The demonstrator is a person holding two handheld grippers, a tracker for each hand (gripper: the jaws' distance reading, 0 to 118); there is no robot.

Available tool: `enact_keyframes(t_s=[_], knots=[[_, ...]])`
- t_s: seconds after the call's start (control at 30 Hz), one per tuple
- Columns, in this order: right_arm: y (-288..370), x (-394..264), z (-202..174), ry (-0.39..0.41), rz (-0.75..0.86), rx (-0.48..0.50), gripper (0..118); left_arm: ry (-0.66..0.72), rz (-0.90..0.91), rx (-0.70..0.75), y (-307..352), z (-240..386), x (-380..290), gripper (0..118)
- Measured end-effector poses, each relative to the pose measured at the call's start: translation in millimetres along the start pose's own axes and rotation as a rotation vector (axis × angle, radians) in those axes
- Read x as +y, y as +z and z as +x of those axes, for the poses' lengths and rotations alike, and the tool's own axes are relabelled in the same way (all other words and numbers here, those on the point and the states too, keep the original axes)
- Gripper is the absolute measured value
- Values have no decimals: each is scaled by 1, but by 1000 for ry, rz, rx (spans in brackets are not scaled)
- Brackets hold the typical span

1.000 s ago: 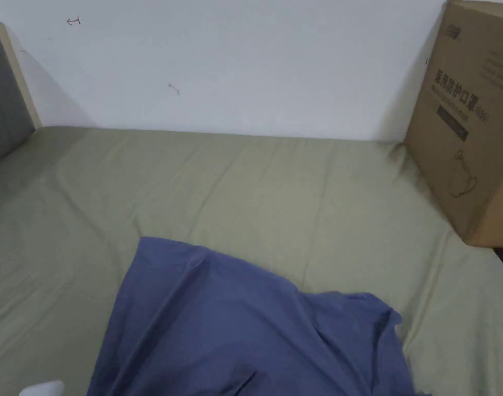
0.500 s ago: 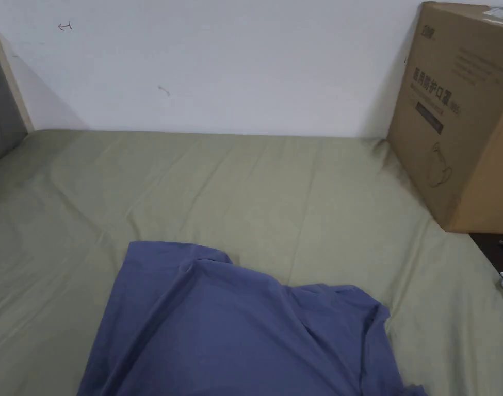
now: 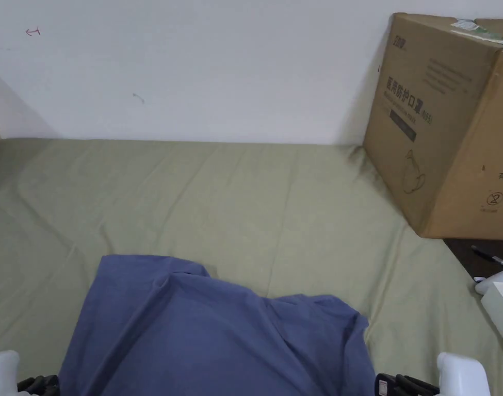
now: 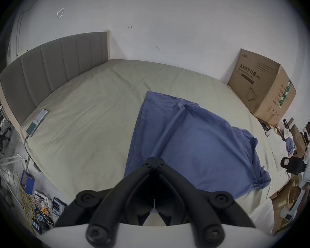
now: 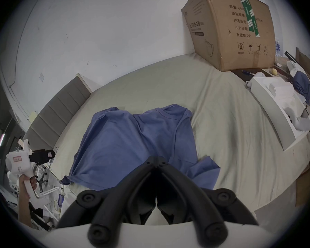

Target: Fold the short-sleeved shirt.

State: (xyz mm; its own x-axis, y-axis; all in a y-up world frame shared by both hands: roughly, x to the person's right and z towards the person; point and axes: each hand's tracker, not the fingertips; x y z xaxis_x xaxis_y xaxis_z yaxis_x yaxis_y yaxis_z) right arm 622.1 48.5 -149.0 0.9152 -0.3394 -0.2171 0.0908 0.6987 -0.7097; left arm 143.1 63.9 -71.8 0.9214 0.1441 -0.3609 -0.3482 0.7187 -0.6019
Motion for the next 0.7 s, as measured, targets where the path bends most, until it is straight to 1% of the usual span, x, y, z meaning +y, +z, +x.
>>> enact_keyframes(t_s=[0.1, 0.2, 0.27, 0.33, 0.37, 0.4, 0.43, 0.47, 0.5, 0.53, 0.57, 0.6, 0.63, 0.7], knots=[[-9, 6, 4, 10, -9, -23, 0, -18, -2, 6, -5, 4, 8, 0], [-20, 14, 14, -7, -27, -41, 0, -14, 0, 10, -11, 4, 14, 0], [-30, 19, 22, -26, -26, -66, 0, -10, -7, 18, -16, 1, 15, 0], [-41, 28, 27, -26, -36, -89, 0, 1, -19, 17, -21, 0, 17, 0], [-43, 35, 24, -23, -21, -117, 1, 9, -26, 16, -23, 0, 18, 0], [-49, 39, 27, -18, -21, -143, 20, 15, -27, 16, -27, -1, 18, 0], [-56, 44, 31, -24, -38, -153, 56, 20, -29, 19, -28, 0, 18, 0], [-67, 49, 37, -37, -95, -151, 98, 22, -32, 22, -30, 0, 19, 0], [-80, 49, 44, -60, -158, -164, 118, 20, -34, 21, -31, 1, 20, 0], [-84, 50, 47, -77, -152, -171, 113, 19, -37, 22, -36, -3, 19, 0], [-89, 51, 48, -79, -122, -153, 111, 17, -41, 24, -38, -2, 19, 0], [-99, 49, 50, -87, -158, -165, 111, 13, -44, 24, -39, -2, 19, 0], [-114, 45, 56, -78, -201, -171, 111, 10, -48, 26, -41, -1, 19, 0], [-135, 38, 54, -30, -252, -198, 111, 9, -60, 31, -45, -2, 17, 0]])
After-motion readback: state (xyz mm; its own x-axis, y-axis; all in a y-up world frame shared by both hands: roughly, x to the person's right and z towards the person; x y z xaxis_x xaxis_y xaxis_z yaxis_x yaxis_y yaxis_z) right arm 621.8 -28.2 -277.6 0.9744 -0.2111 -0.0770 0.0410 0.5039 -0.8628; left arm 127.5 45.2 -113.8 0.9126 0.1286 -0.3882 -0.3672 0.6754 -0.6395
